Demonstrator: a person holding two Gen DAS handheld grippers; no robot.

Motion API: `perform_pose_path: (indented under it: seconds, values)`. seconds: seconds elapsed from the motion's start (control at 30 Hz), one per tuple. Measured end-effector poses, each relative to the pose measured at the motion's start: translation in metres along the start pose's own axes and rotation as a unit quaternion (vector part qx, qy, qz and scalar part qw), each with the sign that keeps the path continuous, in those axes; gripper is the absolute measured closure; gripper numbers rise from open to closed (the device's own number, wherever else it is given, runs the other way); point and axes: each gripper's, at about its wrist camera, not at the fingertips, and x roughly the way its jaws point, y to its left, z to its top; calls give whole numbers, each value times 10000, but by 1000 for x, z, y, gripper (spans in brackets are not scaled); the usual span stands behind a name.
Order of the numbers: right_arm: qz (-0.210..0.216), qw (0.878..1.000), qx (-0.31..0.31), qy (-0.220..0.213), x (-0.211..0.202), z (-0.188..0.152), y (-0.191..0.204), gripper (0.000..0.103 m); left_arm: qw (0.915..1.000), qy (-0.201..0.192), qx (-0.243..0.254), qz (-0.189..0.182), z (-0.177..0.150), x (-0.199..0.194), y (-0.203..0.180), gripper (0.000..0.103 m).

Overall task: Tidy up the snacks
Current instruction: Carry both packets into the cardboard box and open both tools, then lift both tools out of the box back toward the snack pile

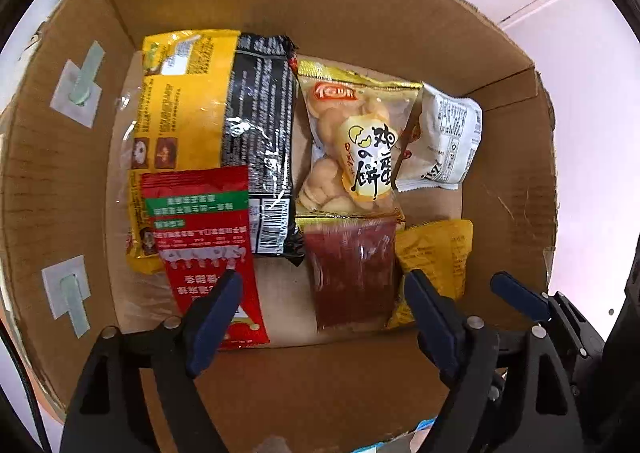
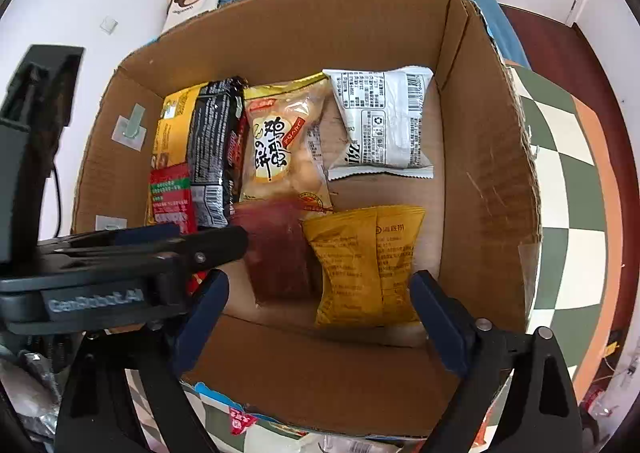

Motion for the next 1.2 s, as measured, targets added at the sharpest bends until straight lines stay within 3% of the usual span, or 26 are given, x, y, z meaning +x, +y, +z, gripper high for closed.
perform_pose_path:
  seconds: [0.27, 0.47, 0.73, 1.07, 1.2]
  values:
    - [-155, 9997, 60, -178, -16, -12, -1, 9, 9992, -361, 19, 159, -22, -28, 4, 20]
    - [-275, 9969, 98, -730, -45, -27, -1, 9, 9940, -1001, 187, 411, -49, -61, -3, 20]
    - [-574, 9887, -121, -1378, -91, -59, 6, 9, 9765, -2014, 395, 664, -85, -115, -13, 20]
    - [-643, 9732, -305, -2185, -153, -105, 25, 9, 9492, -2927, 706, 916, -150, -171, -31, 20]
    - [-619, 9664, -345, -2472, -178, -125, 34, 9, 9420, -3142, 769, 895, -170, -188, -36, 20]
